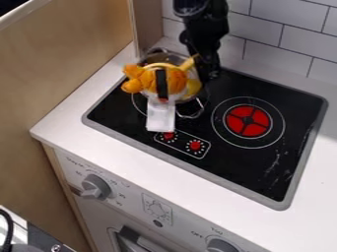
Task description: Take the yellow brush and put inside the cooking pot
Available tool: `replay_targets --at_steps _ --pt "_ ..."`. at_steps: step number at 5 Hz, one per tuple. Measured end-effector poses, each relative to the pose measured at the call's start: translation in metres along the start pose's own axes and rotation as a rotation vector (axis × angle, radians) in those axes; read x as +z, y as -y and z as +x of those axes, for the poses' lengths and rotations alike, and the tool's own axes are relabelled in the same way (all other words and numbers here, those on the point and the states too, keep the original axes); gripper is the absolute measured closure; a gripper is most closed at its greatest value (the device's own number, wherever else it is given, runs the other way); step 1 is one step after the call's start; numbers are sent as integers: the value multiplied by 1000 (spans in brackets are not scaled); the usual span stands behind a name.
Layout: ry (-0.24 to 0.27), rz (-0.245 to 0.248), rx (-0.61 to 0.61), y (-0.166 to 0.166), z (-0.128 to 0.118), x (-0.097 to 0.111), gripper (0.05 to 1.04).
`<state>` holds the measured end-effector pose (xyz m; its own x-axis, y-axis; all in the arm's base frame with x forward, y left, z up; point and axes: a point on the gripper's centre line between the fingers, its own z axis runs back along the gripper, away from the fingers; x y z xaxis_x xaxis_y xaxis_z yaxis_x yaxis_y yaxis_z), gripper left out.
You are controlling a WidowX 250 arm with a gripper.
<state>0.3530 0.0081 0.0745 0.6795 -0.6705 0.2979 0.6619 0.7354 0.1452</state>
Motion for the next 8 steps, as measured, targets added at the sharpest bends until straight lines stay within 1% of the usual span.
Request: replay_targets --at_steps 1,2,3,5,6,7,8 --pt "19 13 12 1 0 -1 472" --pt "25 4 15 3 -1 -3 183" --pt "28 -5 24 4 -1 -3 79" --pt "17 -32 53 14 -3 0 85" --pt "5 -59 104 21 -2 5 85" --pt "-27 -75 140 29 -2 14 85" --pt "-39 -76 150 32 -3 19 84"
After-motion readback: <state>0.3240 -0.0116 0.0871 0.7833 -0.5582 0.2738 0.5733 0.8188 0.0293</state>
